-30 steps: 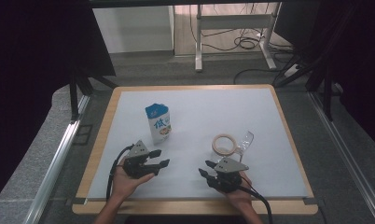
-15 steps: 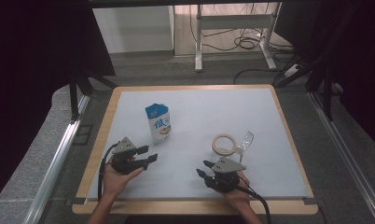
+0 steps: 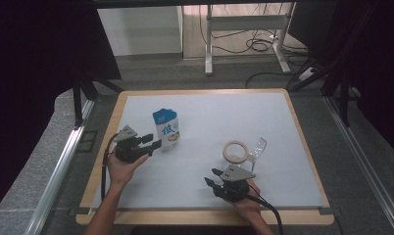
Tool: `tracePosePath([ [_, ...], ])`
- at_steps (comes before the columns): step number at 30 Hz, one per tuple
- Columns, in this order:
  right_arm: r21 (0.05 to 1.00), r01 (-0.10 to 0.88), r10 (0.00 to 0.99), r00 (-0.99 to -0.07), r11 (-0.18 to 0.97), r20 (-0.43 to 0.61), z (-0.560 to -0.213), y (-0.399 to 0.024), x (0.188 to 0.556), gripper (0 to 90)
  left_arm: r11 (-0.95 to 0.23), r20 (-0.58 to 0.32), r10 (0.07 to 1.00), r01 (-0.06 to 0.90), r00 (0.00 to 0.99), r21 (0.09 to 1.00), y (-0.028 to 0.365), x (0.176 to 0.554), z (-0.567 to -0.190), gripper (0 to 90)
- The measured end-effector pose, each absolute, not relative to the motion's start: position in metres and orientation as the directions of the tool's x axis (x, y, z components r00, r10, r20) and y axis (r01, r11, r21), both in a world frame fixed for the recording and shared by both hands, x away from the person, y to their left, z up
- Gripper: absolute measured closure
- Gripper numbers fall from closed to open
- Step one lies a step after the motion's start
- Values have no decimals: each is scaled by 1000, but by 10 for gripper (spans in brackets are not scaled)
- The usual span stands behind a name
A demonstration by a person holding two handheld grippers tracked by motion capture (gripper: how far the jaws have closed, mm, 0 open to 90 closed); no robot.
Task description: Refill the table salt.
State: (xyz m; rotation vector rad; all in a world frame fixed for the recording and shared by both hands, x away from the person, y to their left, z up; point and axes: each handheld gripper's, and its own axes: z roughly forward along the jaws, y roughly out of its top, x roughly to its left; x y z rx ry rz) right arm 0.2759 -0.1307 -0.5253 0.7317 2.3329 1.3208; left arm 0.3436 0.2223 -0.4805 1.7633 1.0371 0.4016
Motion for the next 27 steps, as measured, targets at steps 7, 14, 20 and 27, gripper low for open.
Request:
tracePosePath([
  [7, 863, 260, 596, -801, 433, -57, -526, -131, 276, 574, -128, -178, 784, 436, 595, 891, 213, 365, -466, 533],
  [14, 862, 260, 594, -803, 436, -57, -527, -131, 276, 570, -122, -179, 785, 431, 593, 894, 207, 378, -461, 605],
  [20, 861, 261, 594, -802, 437, -58, -526, -131, 276, 570, -124, -168, 793, 425, 585, 896, 204, 381, -462, 798],
  [27, 861, 256, 593, -803, 439, -64, -527, -129, 276, 569, -145, -133, 787, 390, 602, 909, 201, 382, -464, 897],
])
